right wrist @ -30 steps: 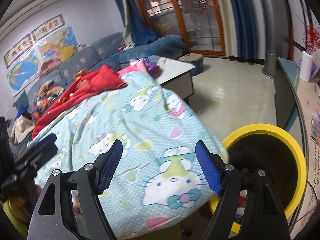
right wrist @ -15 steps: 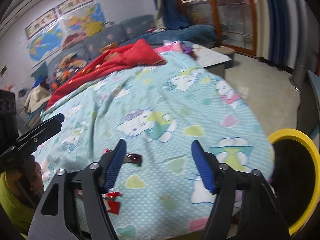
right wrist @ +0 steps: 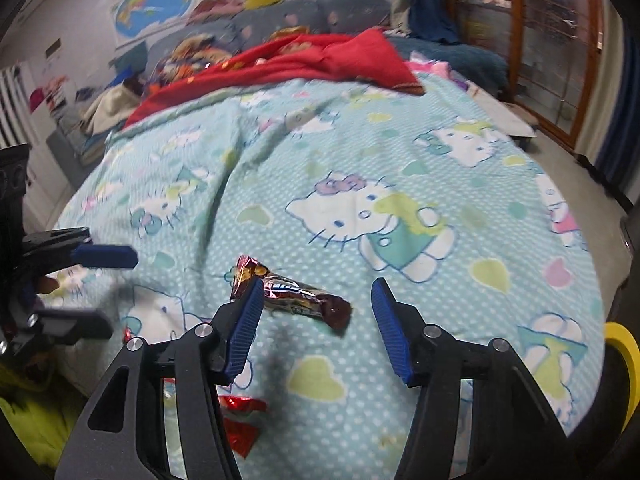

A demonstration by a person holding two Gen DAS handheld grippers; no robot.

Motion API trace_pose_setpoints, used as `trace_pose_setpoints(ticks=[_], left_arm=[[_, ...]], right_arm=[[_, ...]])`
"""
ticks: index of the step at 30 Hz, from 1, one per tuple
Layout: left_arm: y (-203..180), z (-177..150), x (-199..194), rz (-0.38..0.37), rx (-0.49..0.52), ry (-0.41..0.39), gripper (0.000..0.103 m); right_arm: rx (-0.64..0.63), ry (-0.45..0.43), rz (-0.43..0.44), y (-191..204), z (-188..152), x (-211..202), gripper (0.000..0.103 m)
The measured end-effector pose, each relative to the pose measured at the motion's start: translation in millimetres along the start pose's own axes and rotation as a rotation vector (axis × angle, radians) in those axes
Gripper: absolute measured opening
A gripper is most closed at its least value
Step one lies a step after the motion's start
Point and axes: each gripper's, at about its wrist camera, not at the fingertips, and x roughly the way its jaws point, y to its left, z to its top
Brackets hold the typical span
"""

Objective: Collect trash
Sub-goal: 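Grasp the brown chocolate bar wrapper with the right tool while the left tool grasps the red wrapper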

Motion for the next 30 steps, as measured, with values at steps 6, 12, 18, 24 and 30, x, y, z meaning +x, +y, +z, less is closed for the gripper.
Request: trace_pose_setpoints(ticks=[6, 12, 18, 24, 30], left_arm=[[-12.1, -12.1, 18.8, -0.032, 0.050, 0.087, 0.058], [-13.4, -23.3, 33.1, -0.005, 0.069, 0.136, 0.040], [-9.9, -26.8, 35.6, 0.016, 0.073, 0.141, 0.028], [-13.2, -26.2, 37.6, 0.034, 0.097, 0.147, 0.010], [-15.3, -24.2, 34.7, 0.034, 0.108, 0.135, 0.007]], right_arm=[[-0.081, 0.030, 0.017, 8.5, 0.4, 17.2, 0.047], [-0.086, 0.038, 0.053, 8.9, -3.0, 17.9, 0.042], [-0.055, 0.029, 0.077, 5.8, -10.4, 13.7, 0.041], [-0.056, 0.026, 0.078, 7.0, -16.7, 8.3, 0.039], [-0.045, 0.038, 0.081, 3.3, -20.8, 11.5, 0.016]])
